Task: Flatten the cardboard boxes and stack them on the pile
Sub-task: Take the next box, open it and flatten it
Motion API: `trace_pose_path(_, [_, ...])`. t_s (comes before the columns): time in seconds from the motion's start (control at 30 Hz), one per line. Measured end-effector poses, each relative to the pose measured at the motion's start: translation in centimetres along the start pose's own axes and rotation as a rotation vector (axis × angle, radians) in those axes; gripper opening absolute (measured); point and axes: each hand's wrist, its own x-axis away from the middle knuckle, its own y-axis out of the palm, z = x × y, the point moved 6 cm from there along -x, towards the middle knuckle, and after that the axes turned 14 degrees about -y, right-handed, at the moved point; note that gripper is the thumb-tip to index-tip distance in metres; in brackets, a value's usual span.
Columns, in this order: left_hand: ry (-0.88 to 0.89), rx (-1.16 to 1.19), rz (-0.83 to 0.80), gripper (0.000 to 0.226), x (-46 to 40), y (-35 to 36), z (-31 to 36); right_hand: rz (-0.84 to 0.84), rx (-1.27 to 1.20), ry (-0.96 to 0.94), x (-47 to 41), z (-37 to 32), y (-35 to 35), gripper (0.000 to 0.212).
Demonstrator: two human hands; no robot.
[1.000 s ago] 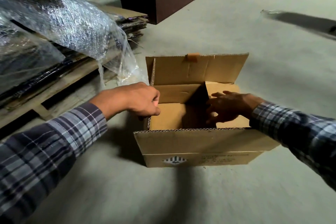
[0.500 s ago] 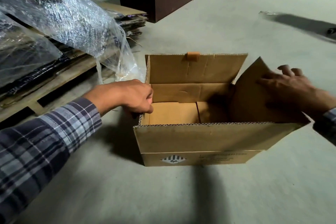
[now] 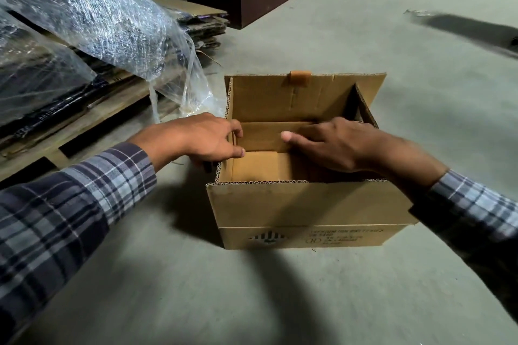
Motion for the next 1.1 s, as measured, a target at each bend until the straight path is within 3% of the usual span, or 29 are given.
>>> trace_pose_path(0.07, [-0.004,0.055,-0.012,0.052,-0.1,-0.1,-0.3,-0.091,-0.111,-0.077,-0.7,-2.8,0.6,0.139])
trace_pose_path(0.13, [-0.008,0.130,-0.015,0.058,-0.1,-0.2,-0.9,-0.144,-0.214,-0.085,-1.1,-5.0,1.6,0.111])
trace_pose_path(0.23, [-0.017,0.260,-0.022,0.067,0.2,0.1,-1.5,-0.187,-0.067,-0.123,-1.1,-7.1,3.7,0.098])
trace_pose_path(0.4, [-0.027,0.412,0.073,0.077,1.8,0.0,-1.7,0.228,0.310,-0.147,-1.4,-10.9,5.4,0.087])
trace_pose_path(0.47, [-0.041,0.467,0.087,0.076,2.9,-0.3,-2.0,0.352,0.370,-0.142,-1.3,-12.3,5.7,0.072])
trace_pose_path(0.67, [-0.080,0.210,0.147,0.076,7.3,-1.9,-3.7,0.514,0.345,-0.149,-1.5,-13.0,4.1,0.043])
trace_pose_path(0.83, [-0.100,0.067,0.165,0.084,9.2,-1.8,-5.1,0.699,0.323,-0.151,-0.4,-11.7,2.1,0.044])
trace_pose_path(0.97, [-0.163,0.136,0.111,0.089,9.6,-1.2,-6.1,0.803,0.222,-0.102,1.3,-8.8,0.1,0.045])
trace_pose_path(1.1, [-0.174,0.133,0.095,0.093,9.2,-0.5,-5.4,1.021,0.177,0.018,5.0,-5.9,-3.6,0.043])
